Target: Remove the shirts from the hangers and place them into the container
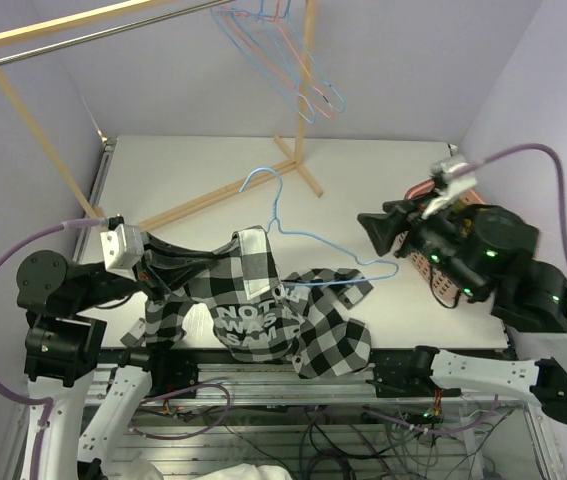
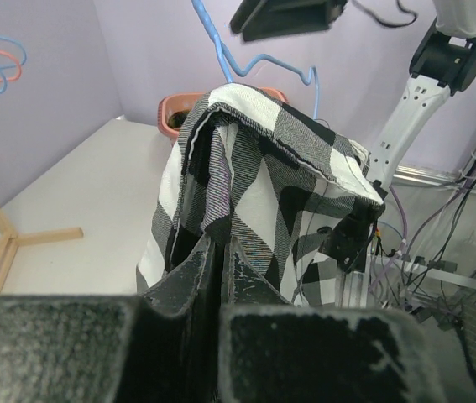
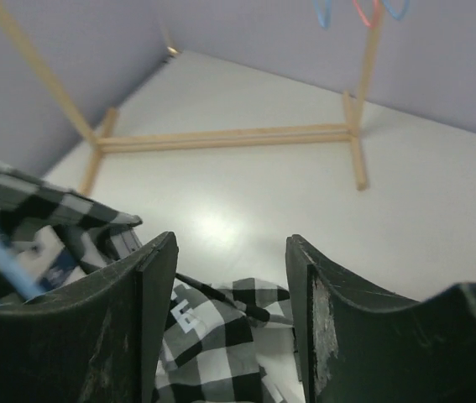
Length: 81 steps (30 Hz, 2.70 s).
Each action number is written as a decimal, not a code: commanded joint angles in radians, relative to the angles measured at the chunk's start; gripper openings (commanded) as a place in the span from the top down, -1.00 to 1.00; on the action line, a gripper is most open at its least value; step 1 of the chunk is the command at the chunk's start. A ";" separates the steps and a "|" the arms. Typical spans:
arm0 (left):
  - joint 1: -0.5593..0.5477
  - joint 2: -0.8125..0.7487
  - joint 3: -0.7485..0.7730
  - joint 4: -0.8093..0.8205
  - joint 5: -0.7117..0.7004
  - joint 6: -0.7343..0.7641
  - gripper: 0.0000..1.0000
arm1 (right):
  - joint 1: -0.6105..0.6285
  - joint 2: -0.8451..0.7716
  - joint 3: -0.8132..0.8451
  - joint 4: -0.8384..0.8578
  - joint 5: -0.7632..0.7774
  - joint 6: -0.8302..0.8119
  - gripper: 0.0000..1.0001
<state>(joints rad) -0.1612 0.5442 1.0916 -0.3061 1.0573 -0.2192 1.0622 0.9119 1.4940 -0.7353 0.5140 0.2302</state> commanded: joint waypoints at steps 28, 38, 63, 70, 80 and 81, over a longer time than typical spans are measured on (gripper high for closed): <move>0.000 -0.041 -0.043 0.091 -0.008 -0.037 0.86 | -0.001 -0.252 -0.162 -0.072 -0.493 0.019 -0.06; 0.000 -0.048 -0.054 0.110 -0.014 -0.056 0.86 | 0.000 -0.308 -0.182 -0.036 -0.578 0.040 -0.08; 0.000 -0.074 -0.122 0.090 -0.294 -0.103 0.30 | 0.000 -0.273 -0.206 -0.046 -0.535 0.071 1.00; 0.000 -0.066 -0.152 -0.024 -0.415 -0.061 -0.37 | -0.001 -0.254 -0.165 -0.104 -0.418 0.076 1.00; 0.000 -0.079 -0.270 -0.156 -0.714 0.027 -0.14 | 0.000 -0.179 -0.120 -0.118 -0.376 0.068 1.00; 0.000 -0.089 -0.279 -0.157 -0.743 0.024 -0.13 | 0.000 -0.168 -0.103 -0.108 -0.363 0.058 1.00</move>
<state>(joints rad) -0.1604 0.4850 0.8448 -0.4110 0.4839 -0.2291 1.0615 0.7246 1.3239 -0.8619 0.0982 0.3012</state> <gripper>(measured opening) 0.582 0.023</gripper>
